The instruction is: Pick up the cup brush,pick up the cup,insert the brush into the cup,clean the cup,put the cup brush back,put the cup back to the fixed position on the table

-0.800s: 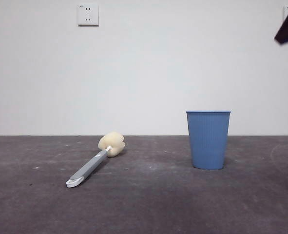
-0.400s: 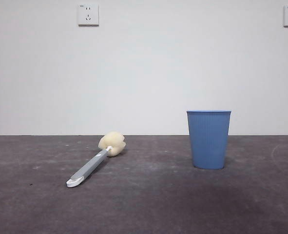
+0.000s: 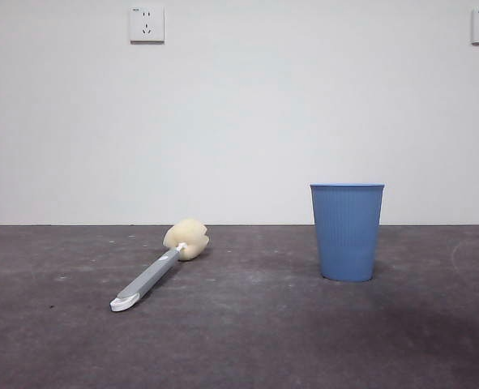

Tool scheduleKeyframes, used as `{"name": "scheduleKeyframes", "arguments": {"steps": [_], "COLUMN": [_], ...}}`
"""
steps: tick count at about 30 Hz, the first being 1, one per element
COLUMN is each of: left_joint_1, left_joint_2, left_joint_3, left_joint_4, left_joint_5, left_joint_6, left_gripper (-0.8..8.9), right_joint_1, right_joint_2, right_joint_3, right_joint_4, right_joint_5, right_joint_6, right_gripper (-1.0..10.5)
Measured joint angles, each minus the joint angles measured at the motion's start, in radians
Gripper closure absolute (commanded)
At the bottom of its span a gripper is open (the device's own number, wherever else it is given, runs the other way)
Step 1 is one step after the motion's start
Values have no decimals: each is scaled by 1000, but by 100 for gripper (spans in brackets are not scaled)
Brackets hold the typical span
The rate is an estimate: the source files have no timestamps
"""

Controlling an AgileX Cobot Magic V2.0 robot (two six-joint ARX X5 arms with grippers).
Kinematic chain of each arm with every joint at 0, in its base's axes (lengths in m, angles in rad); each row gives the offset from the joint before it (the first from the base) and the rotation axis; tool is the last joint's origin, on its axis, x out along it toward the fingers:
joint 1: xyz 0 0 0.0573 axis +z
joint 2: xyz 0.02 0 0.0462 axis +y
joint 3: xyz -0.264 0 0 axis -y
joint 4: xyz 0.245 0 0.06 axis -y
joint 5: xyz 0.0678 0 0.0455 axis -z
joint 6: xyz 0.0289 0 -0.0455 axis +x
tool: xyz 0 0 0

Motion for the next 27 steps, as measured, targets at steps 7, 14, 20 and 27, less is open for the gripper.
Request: {"name": "scheduleKeyframes", "arguments": {"steps": [7,14,20,27], "left_joint_1": [0,0,0,0], "left_joint_2": [0,0,0,0], "left_joint_3": [0,0,0,0], "left_joint_4": [0,0,0,0], "left_joint_5": [0,0,0,0], "left_joint_6": [0,0,0,0], "left_gripper": [817,817,817,817], "right_joint_1": [-3,-3,-3,-3], "right_joint_2": [-52,-53,-53,-53], "right_joint_3": [-53,-54,-54,-54], "right_joint_4": [-14,-14,-14,-14], "right_joint_5": [5,20,23,23], "right_joint_6": [41,70,77,80], "right_gripper": [946,946,946,946]}}
